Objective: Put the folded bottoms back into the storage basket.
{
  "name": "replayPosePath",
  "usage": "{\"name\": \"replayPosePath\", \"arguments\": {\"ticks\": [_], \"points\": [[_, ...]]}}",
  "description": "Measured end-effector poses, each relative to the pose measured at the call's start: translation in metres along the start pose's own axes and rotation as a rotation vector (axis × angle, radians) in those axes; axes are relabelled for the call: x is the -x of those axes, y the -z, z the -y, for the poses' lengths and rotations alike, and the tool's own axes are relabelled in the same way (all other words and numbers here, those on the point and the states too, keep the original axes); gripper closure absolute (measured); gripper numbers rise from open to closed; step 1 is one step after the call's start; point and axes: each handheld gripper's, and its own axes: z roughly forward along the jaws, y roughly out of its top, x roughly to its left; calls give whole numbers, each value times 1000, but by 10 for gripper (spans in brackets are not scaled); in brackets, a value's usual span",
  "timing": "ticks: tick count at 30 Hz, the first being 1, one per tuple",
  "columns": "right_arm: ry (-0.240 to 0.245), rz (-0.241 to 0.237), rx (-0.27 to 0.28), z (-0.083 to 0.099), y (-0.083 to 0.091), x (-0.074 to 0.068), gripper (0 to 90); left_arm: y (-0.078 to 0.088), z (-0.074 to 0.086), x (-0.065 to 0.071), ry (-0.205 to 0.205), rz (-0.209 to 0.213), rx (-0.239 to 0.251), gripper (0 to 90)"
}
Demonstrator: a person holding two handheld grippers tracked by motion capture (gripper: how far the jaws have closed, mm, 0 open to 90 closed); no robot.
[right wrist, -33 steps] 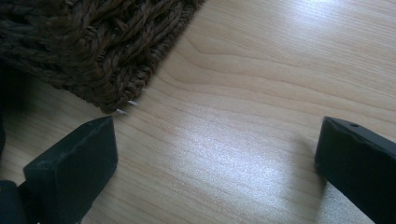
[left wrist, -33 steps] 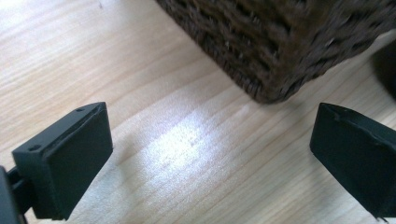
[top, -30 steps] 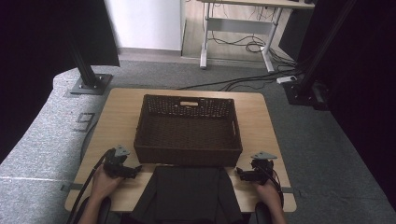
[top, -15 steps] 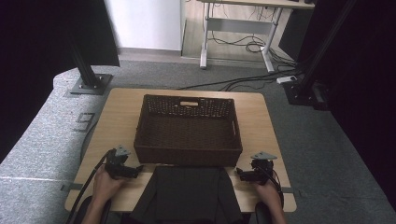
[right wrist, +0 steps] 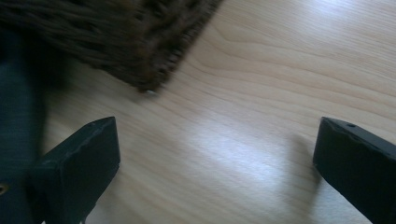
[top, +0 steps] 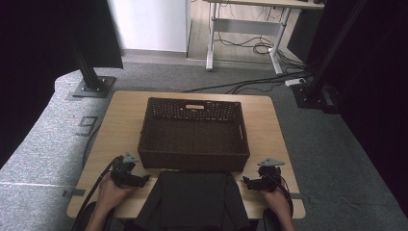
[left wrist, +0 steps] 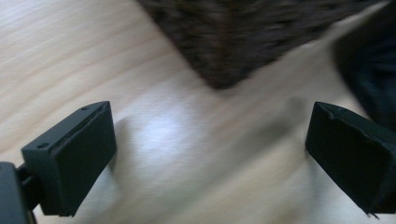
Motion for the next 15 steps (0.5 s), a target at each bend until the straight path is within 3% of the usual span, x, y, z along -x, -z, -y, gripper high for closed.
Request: {"name": "replayPosePath", "arguments": {"ticks": [5, 15], "points": [[12, -40, 24, -5, 9, -13, 7, 9, -1, 17, -7, 68, 51, 21], [20, -136, 46, -9, 25, -46, 7, 19, -11, 46, -56, 123, 114, 27]]}}
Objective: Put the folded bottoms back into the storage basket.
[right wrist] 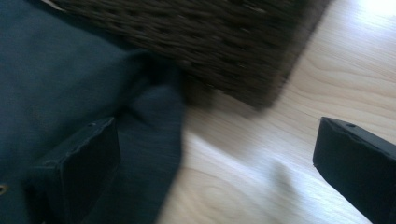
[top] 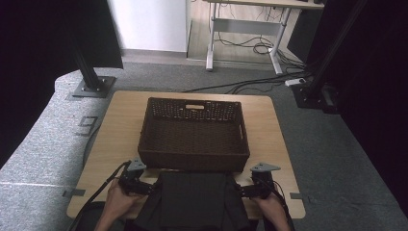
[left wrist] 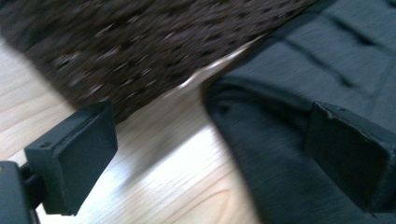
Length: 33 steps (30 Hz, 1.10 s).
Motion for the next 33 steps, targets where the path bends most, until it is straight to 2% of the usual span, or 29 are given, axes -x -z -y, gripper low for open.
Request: {"name": "replayPosePath", "arguments": {"ticks": [5, 8, 9, 10, 13, 16, 19, 22, 27, 29, 30, 33], "points": [[18, -56, -2, -6, 0, -22, 3, -1, -7, 17, -29, 25, 16, 28], [28, -88, -10, -10, -2, -37, 0, -5, -9, 25, -24, 53, 16, 28], [28, -88, -10, -10, -2, -37, 0, -5, -9, 25, -24, 53, 16, 26], [34, -108, -16, -13, -4, -48, 0, -9, -8, 31, -35, 54, 1, 23], [36, -96, -46, -13, -10, -57, 0, -15, -3, 38, -47, 43, -44, 15], [19, -61, -78, -8, -18, -59, 0, -19, 4, 44, -59, 21, -81, 0], [-60, -50, -87, 0, -21, -53, 0, -18, 6, 45, -46, 17, -83, 0], [-80, -60, -95, 6, -22, -51, 0, -17, 13, 41, 5, 33, -81, 0], [-71, -94, -110, 9, -25, -51, 0, -17, 22, 37, 73, 65, -84, 0], [-70, -112, -115, 8, -25, -52, 0, -19, 23, 37, 70, 78, -80, 0], [-57, -141, -114, 9, -25, -54, 0, -19, 23, 38, 71, 81, -77, 0], [-28, -161, -118, 7, -28, -62, 0, -20, 23, 41, 63, 94, -75, 0]]}}
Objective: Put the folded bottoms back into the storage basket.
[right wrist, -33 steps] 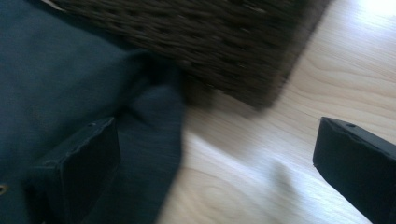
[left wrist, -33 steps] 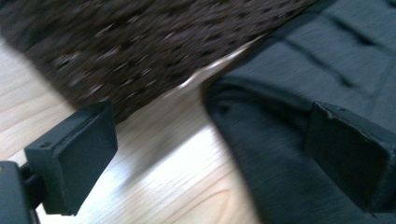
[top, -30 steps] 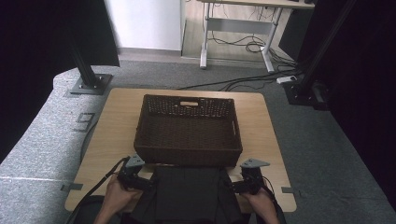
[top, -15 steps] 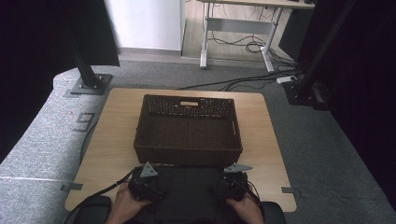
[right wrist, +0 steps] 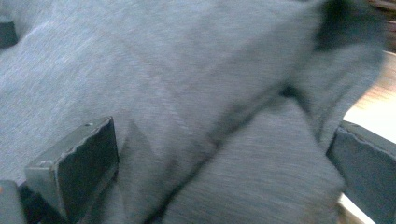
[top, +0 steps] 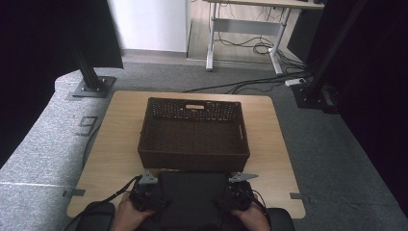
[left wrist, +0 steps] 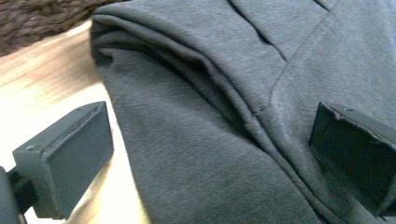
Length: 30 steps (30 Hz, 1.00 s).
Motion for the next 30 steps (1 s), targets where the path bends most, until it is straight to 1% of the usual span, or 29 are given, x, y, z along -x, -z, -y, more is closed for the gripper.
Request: {"name": "replayPosePath", "arguments": {"ticks": [2, 3, 4, 6, 7, 9, 10, 12, 14, 15, 16, 17, 18, 20, 22, 23, 25, 27, 30], "points": [[18, -11, -15, -2, -2, -5, 0, 0, 0, 3, -11, 7, 2, 16], [24, -13, -25, -3, -3, -8, 12, 0, 0, 4, -16, 11, 3, 42], [40, -12, -28, -4, -4, -10, 37, 0, 0, 5, -17, 17, 1, 59], [47, -10, -34, -5, -4, -13, 103, 1, 0, 7, -27, 38, 4, 131], [45, -17, -36, -5, -3, -13, 150, 1, 0, 8, -29, 40, 6, 151], [17, -60, -37, -5, 0, -14, 263, 0, 0, 10, -39, 43, 3, 167], [10, -68, -37, -5, 0, -14, 283, 0, 0, 11, -42, 49, 3, 180], [17, -71, -43, -5, 0, -16, 330, -1, -1, 13, -49, 51, 2, 197], [18, -75, -51, -7, -1, -18, 399, -2, -2, 15, -54, 60, 0, 234], [12, -85, -56, -8, -2, -18, 462, -2, -2, 15, -52, 64, 1, 252], [4, -106, -60, -8, -3, -17, 497, -2, -2, 15, -47, 71, 3, 272], [-5, -117, -63, -9, -3, -16, 528, -2, -2, 16, -44, 77, 3, 310], [-11, -125, -68, -10, -4, -15, 551, -2, -3, 16, -42, 79, 0, 324], [-19, -141, -74, -11, -5, -14, 581, -1, -4, 15, -24, 93, -11, 390], [-24, -153, -72, -11, -5, -13, 591, -1, -5, 15, -15, 109, -17, 442], [-31, -160, -71, -10, -5, -11, 597, -1, -5, 15, -7, 120, -19, 484], [-44, -171, -60, -9, -5, -11, 605, 0, -5, 15, -4, 131, -14, 553], [-45, -174, -53, -8, -5, -11, 621, 2, -5, 15, -9, 132, -2, 624], [-37, -175, -35, -8, -3, -11, 641, 3, -5, 16, -14, 134, 16, 666]]}}
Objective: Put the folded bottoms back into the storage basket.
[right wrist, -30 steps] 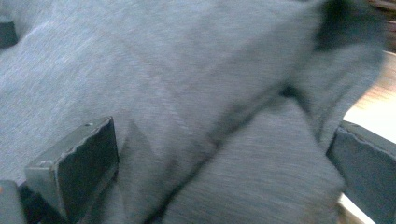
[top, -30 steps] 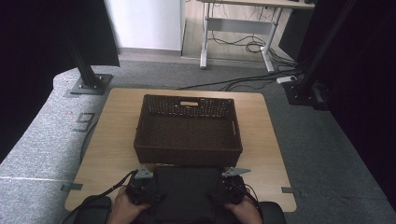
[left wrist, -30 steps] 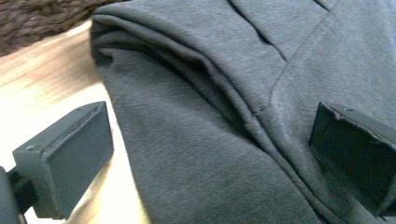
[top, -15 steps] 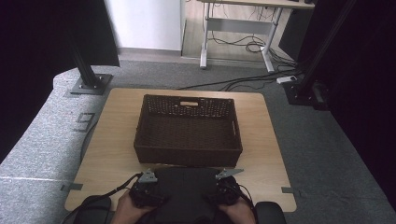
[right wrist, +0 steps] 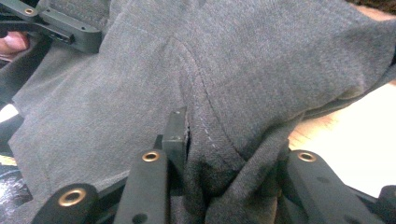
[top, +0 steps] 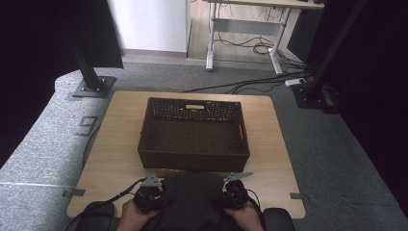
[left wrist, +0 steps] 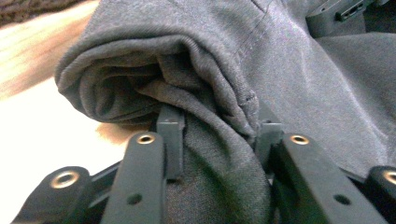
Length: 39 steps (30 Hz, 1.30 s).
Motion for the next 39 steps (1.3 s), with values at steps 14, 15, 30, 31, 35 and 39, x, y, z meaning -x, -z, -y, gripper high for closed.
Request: {"name": "replayPosePath", "arguments": {"ticks": [14, 15, 30, 31, 35, 39], "points": [[41, -27, 75, -7, 15, -9, 679, 14, -8, -4, 27, 79, 59, 691], [48, -27, 79, -8, 16, -10, 679, 17, -10, -4, 32, 91, 72, 692], [105, -22, 158, -27, 37, -23, 682, 46, -34, 4, -27, 92, 148, 692], [110, -20, 165, -28, 39, -24, 683, 48, -35, 4, -29, 91, 152, 692], [126, -9, 188, -34, 47, -27, 683, 54, -43, 5, -41, 98, 174, 691], [140, 0, 214, -41, 55, -29, 684, 59, -51, 6, -53, 105, 193, 692]]}}
